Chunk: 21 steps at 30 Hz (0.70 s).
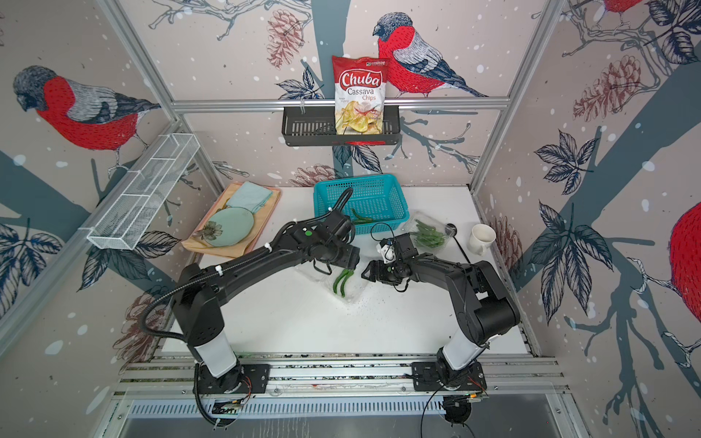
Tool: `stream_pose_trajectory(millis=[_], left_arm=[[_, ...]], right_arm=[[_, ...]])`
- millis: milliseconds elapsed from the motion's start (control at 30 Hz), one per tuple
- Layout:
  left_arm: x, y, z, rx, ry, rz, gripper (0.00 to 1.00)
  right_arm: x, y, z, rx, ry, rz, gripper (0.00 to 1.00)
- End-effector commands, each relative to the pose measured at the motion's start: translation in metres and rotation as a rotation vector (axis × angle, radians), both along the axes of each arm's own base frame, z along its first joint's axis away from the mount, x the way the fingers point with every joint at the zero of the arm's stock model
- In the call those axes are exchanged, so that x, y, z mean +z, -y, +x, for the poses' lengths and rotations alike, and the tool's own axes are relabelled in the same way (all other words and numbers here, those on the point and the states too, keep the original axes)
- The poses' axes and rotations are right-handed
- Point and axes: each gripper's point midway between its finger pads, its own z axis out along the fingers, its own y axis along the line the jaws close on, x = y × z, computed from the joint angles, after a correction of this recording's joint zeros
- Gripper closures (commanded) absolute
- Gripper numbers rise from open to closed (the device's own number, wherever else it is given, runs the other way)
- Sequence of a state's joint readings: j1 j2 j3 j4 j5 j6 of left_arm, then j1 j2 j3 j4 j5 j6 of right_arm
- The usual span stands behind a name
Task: Take small green peppers out of containers
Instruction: Pick up the green pepper from the packing box.
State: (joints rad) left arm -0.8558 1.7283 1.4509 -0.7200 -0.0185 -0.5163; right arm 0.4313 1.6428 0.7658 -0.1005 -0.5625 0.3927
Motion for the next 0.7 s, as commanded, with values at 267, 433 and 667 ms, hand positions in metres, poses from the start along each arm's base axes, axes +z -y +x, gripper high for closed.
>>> stream_pose_trajectory(millis=[267,433,667], left_arm=[[-0.062,-0.004,-0.039,0.007,-0.111,-0.015,0.25],[-0.077,-0.001,-0.030,-0.029,-0.084,0.041,0.27],[-0.098,0.003,-0.020,-0.059,-0.067,0.089,0.31]], right_arm=[[-0.018,0.013,-0.018,-0.019,-0.067,-0.072,0.26],[-0.020,0.012,-0.021,-0.016,-0.070,-0.075,0.27],[-0.027,0.014,-0.026,-0.014,-0.080,-0.102,0.32]])
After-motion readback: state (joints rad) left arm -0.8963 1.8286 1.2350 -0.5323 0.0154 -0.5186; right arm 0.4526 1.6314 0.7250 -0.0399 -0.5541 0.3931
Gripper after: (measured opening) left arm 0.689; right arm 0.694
